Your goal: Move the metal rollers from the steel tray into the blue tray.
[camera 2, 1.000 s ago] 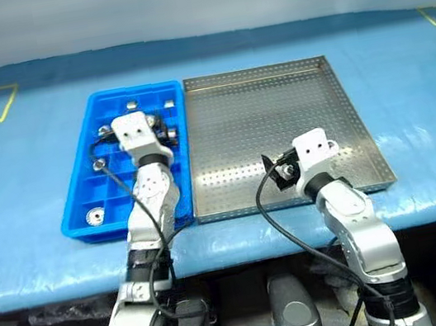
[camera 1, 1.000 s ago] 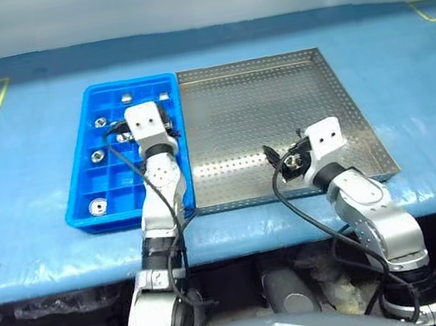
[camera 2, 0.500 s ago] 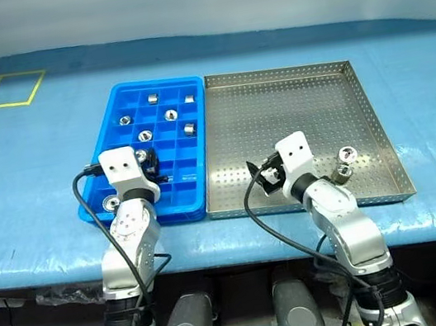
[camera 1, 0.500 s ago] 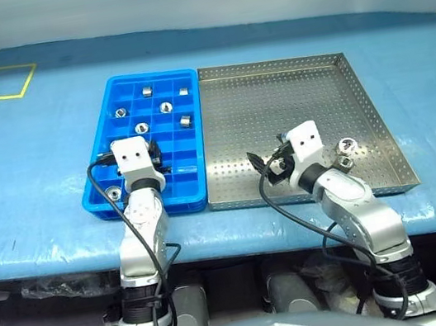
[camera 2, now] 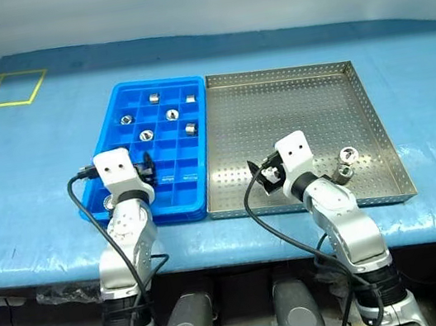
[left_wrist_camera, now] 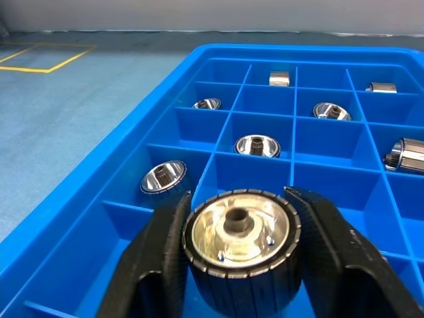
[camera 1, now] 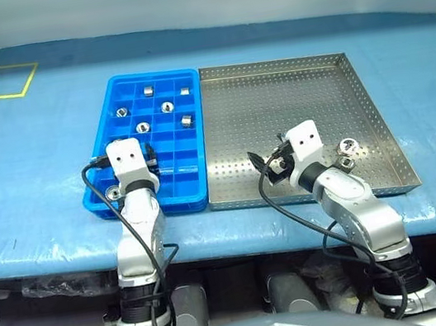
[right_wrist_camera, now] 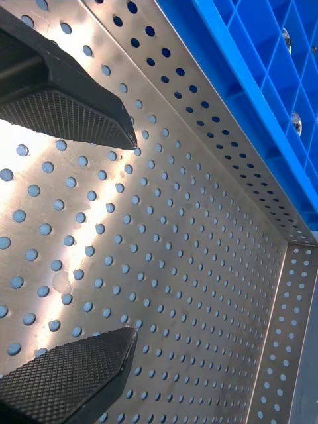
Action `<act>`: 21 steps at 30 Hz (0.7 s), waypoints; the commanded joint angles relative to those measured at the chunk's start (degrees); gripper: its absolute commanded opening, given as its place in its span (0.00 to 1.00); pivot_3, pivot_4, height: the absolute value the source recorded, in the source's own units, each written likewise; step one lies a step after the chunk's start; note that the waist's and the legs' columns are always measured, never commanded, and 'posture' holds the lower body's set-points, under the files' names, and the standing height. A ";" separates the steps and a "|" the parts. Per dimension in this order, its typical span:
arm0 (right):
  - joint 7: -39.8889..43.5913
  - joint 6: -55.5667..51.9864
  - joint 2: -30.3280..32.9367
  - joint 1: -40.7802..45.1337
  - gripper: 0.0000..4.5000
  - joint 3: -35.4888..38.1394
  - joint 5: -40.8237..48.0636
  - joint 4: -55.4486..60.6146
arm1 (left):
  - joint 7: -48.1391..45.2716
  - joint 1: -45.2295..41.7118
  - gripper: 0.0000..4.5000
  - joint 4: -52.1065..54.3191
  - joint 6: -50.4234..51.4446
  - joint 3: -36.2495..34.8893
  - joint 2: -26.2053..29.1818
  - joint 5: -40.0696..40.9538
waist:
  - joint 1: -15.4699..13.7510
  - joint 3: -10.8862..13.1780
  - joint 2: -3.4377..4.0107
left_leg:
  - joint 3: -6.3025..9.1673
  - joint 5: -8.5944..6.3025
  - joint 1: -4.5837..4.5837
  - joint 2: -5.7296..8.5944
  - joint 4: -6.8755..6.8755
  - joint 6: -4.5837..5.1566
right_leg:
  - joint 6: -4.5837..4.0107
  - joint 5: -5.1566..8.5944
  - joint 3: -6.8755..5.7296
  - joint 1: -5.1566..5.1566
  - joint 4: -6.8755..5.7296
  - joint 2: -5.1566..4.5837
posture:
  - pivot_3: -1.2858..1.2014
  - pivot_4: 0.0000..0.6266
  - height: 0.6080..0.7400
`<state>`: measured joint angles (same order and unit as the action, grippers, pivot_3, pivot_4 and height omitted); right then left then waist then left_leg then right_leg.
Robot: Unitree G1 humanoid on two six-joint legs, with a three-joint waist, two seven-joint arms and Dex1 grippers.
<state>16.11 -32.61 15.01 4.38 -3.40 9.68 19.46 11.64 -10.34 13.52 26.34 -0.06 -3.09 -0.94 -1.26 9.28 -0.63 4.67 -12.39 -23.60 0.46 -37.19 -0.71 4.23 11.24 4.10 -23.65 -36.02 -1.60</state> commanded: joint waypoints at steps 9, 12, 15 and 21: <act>-0.76 -8.73 4.09 -0.64 1.00 7.06 2.75 7.37 | -29.46 -5.33 0.68 4.05 -11.74 4.79 10.91 12.02 | 1.08 -0.02 0.04 | -0.04 0.00 0.03 -0.02 0.10 0.00 | -0.10 0.05 0.01 -0.03 -0.01 0.00 | 0.54 0.24 1.00; 0.88 -17.99 8.17 0.22 1.00 7.00 4.09 7.08 | -36.17 -2.91 0.68 5.81 -13.47 7.18 15.67 12.14 | 1.27 -0.02 0.04 | -0.05 0.00 0.02 -0.01 0.08 0.01 | -0.10 0.05 0.03 -0.01 0.01 -0.02 | 0.55 0.24 1.00; 2.66 -26.06 10.40 1.95 1.00 6.49 6.28 5.63 | -39.41 -0.53 0.68 6.97 -14.02 7.54 18.27 12.80 | 1.59 -0.02 0.07 | -0.05 0.00 0.06 -0.05 0.10 0.01 | -0.14 0.07 0.02 -0.02 -0.02 -0.01 | 0.56 0.24 1.00; 4.30 -32.16 10.79 5.08 0.88 4.92 7.58 0.94 | -39.81 2.57 0.68 9.67 -14.11 5.17 19.49 14.22 | 1.25 -0.03 0.04 | -0.02 0.00 0.06 -0.07 0.02 0.02 | -0.14 0.06 -0.03 0.04 -0.04 0.00 | 0.58 0.24 1.00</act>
<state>19.09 -64.08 26.35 9.08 1.77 15.85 21.00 -27.87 -8.18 19.20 13.37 6.75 16.04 11.79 -0.01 9.25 -0.58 4.65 -12.39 -23.53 0.40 -37.16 -0.69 4.10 11.30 4.08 -23.61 -36.06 -1.61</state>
